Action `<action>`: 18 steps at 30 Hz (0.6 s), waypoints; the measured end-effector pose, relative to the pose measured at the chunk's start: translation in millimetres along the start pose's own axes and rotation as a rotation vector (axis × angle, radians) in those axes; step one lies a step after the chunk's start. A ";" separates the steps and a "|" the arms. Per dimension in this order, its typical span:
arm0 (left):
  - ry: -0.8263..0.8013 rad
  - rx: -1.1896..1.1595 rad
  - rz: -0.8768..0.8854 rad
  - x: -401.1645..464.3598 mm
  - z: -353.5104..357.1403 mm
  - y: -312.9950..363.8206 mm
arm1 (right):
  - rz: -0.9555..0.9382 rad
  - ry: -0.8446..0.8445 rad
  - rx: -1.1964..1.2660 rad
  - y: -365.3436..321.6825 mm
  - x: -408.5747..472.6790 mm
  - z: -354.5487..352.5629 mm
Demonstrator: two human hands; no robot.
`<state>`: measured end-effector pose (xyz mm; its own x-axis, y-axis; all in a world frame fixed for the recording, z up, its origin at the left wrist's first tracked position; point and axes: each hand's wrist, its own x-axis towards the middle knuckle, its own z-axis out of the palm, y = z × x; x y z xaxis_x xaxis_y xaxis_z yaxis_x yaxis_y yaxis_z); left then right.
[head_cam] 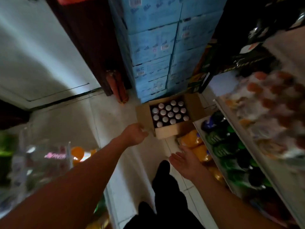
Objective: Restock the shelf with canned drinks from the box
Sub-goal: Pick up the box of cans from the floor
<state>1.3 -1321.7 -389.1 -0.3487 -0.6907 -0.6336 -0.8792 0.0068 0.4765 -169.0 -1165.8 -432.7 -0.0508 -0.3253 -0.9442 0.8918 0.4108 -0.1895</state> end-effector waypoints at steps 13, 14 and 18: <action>-0.069 0.215 0.317 362.8 10.1 -26.0 | 0.018 0.233 0.070 -88.4 306.1 93.1; -0.111 0.213 0.390 391.7 10.8 -23.9 | 0.008 0.247 0.089 -93.7 328.1 93.3; -0.137 0.165 0.407 495.3 36.8 -34.2 | -0.081 0.272 0.070 -108.9 406.9 81.1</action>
<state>-153.3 -1637.4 -741.6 -0.7062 -0.5062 -0.4951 -0.6980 0.3800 0.6070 -250.3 -1411.9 -774.4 -0.2337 -0.1106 -0.9660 0.9084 0.3294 -0.2575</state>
